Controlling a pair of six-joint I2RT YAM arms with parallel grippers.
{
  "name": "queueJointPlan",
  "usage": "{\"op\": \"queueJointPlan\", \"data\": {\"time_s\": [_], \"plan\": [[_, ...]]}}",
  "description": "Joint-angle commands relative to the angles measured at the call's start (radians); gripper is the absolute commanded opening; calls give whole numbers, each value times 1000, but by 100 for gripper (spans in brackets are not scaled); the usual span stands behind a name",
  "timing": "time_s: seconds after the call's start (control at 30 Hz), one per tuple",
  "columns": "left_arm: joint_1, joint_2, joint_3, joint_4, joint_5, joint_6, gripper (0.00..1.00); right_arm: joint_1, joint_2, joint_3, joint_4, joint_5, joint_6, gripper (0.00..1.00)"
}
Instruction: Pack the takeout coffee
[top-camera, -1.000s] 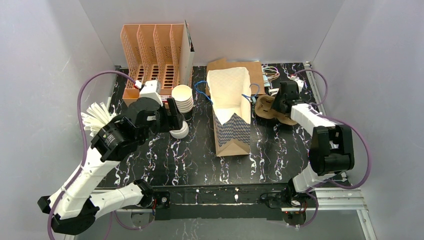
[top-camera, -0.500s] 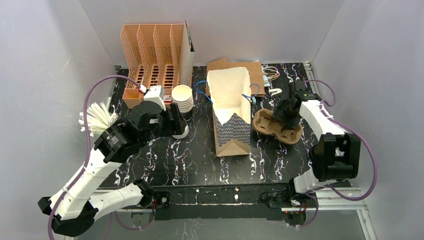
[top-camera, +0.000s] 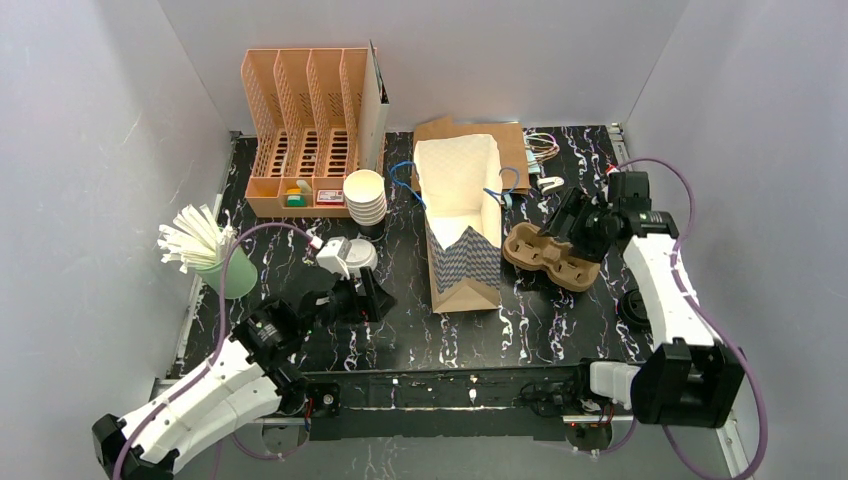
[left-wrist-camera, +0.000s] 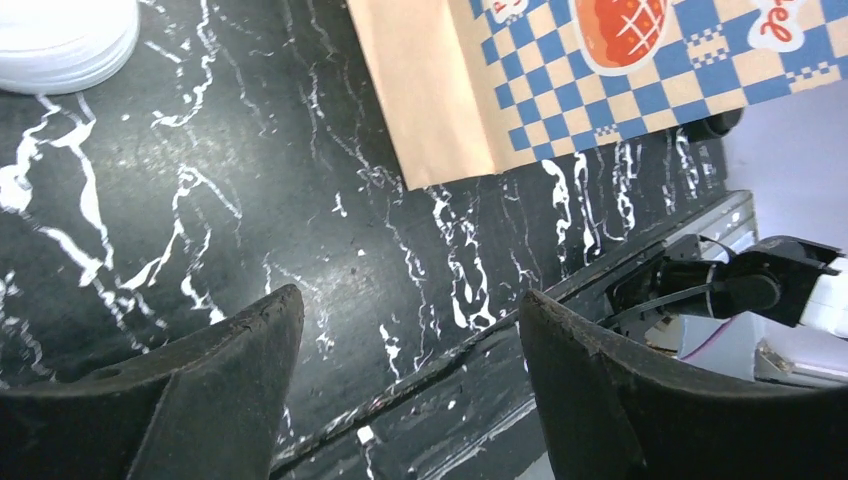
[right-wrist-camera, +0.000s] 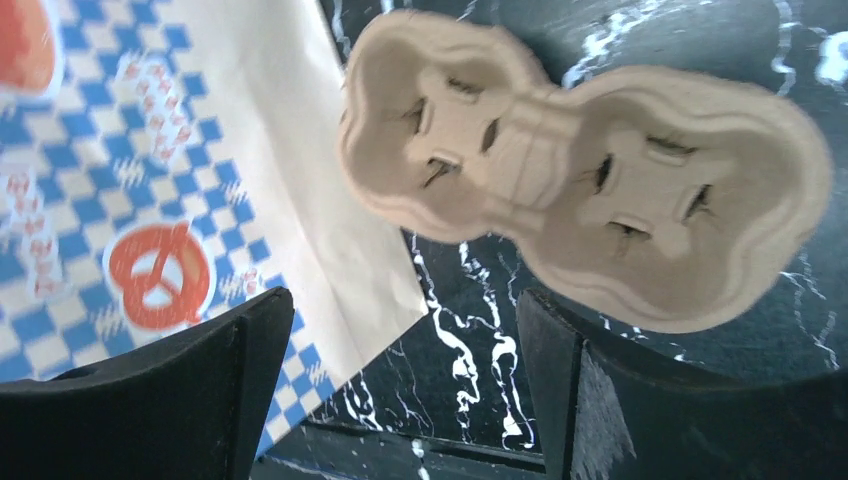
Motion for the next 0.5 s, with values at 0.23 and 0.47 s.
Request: {"op": "queueJointPlan", "data": {"time_s": [0.23,0.47], "plan": [[-83,55,-213,537,-16,104,97,1,-157,-161,151,-163,-97,98],[-287,276,-185,653,-287,241,98,1,-161,-156,165,-104,-57,98]]}}
